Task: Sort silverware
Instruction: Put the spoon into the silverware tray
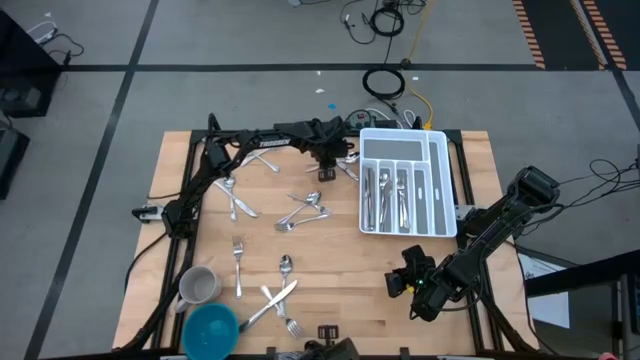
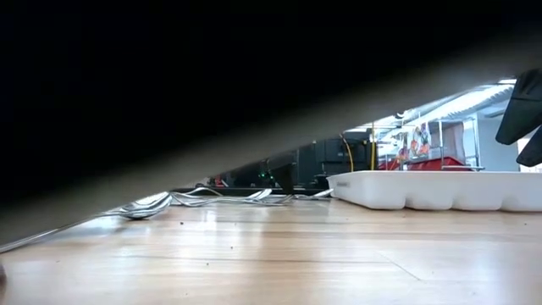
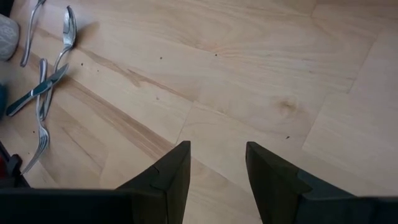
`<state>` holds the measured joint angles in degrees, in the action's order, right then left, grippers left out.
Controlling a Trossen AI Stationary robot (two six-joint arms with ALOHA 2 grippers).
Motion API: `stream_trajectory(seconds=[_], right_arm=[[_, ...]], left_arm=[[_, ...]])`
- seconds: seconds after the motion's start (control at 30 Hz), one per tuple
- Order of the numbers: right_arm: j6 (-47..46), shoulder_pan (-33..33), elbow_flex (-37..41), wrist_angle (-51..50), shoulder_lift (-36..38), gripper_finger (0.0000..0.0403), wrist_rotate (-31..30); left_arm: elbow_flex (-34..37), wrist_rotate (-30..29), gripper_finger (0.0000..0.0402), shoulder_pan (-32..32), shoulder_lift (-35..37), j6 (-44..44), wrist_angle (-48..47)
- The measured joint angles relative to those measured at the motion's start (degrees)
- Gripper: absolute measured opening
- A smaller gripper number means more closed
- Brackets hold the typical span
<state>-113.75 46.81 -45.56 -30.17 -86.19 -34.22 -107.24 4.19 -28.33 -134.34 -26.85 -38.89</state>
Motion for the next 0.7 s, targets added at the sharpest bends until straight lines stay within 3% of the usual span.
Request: stream_trajectory(seconds=[0.7], right_arm=[[-0.5,0.0,0.0,0.4,0.0,0.0146,0.0]], left_arm=[[0.0,1.3,0.0058,-0.1,0.1,-2.0,-0.1]])
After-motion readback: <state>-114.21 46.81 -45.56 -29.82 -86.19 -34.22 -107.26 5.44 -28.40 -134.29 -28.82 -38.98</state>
